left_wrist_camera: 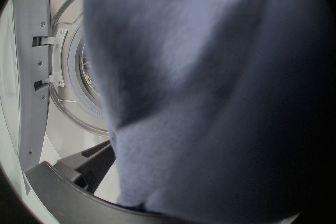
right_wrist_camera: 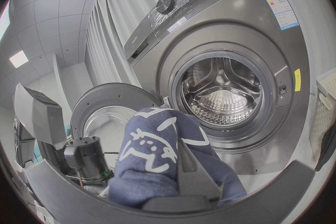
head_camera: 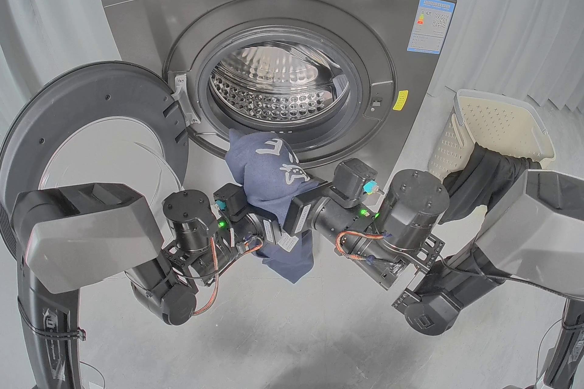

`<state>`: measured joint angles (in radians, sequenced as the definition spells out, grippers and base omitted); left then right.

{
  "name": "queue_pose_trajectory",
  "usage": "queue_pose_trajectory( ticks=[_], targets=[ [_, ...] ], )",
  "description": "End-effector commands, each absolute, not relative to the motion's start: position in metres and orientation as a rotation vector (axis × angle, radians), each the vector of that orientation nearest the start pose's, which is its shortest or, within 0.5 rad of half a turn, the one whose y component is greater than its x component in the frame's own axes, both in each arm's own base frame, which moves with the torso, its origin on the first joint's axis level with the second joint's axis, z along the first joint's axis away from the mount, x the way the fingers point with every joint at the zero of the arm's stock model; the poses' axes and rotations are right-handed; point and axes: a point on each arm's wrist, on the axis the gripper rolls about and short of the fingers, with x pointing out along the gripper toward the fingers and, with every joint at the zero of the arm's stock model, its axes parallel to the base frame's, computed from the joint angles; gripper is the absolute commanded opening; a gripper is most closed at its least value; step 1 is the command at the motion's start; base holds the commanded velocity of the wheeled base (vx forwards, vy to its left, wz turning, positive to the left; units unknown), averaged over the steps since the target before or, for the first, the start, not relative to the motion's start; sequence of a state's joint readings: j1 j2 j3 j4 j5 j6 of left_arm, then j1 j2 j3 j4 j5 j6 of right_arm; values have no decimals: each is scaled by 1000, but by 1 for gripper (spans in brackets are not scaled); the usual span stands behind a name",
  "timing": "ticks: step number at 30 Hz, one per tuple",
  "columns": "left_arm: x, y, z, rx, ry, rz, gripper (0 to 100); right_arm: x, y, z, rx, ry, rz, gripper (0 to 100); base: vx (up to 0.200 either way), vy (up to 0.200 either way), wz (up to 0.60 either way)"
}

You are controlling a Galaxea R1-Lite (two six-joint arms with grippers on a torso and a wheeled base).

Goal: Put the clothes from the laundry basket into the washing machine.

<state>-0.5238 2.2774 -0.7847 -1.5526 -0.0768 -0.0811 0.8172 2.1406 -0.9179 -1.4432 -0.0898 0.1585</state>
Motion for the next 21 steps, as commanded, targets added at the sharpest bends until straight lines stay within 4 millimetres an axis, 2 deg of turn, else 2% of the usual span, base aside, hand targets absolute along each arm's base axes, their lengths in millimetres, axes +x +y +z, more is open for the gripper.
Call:
queue_pose_trajectory(
  ticks=[1, 2, 3, 10, 15, 16, 21],
  targets=[
    [338, -195, 59, -90, -26, -589, 100, 267, 285, 139, 256, -147, 746, 0, 0, 0, 0],
    [338, -195, 59, -91, -28, -586, 100, 267, 286, 139, 256, -147, 749, 0, 0, 0, 0],
    [338, -195, 59, -90, -30, -583, 0, 267, 286, 138, 257, -145, 749, 0, 0, 0, 0],
    [338, -194, 62, -101, -37, -574, 0, 269, 283, 140, 259, -152, 741, 0, 0, 0, 0],
    [337, -186, 78, -110, -70, -557, 0, 277, 272, 145, 264, -166, 705, 0, 0, 0, 0],
    [333, -181, 89, -116, -90, -550, 0, 284, 263, 145, 264, -164, 676, 0, 0, 0, 0],
    [316, -167, 121, -131, -145, -544, 0, 294, 245, 135, 245, -131, 616, 0, 0, 0, 0]
  ],
)
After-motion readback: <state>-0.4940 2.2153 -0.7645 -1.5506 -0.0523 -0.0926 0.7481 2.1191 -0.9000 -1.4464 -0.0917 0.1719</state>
